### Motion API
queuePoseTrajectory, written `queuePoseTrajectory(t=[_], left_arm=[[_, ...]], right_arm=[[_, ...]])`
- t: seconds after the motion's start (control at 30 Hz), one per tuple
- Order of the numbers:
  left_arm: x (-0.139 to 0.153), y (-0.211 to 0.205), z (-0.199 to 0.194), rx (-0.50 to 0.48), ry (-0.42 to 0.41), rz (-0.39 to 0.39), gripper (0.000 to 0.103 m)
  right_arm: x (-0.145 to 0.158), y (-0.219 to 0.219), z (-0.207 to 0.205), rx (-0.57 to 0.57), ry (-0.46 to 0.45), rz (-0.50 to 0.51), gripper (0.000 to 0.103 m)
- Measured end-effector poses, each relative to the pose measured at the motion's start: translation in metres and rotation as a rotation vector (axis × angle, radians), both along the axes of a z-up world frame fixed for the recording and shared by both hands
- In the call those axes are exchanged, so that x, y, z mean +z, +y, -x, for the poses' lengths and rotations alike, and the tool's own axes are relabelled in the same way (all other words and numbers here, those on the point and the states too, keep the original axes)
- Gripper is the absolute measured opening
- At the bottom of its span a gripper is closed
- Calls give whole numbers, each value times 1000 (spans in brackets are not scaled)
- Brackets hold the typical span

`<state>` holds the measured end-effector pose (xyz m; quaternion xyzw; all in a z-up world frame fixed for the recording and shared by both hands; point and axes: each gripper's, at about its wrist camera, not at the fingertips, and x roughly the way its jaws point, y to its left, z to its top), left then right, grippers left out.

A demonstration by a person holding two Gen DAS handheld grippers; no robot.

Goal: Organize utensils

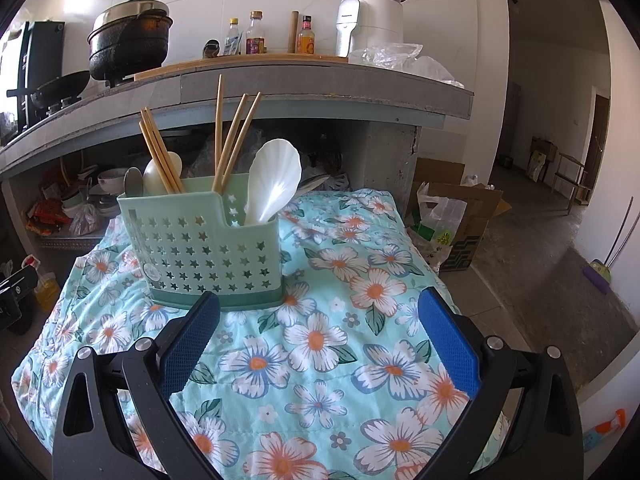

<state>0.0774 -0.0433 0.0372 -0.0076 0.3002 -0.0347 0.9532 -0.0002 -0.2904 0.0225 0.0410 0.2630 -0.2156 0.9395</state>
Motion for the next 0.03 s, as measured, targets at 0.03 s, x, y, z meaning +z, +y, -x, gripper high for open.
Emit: queuePoseTrajectory(t=[0.03], left_arm=[[0,-1,-1,-1,1,0,95]], right_arm=[[0,0,0,0,0,0,96]])
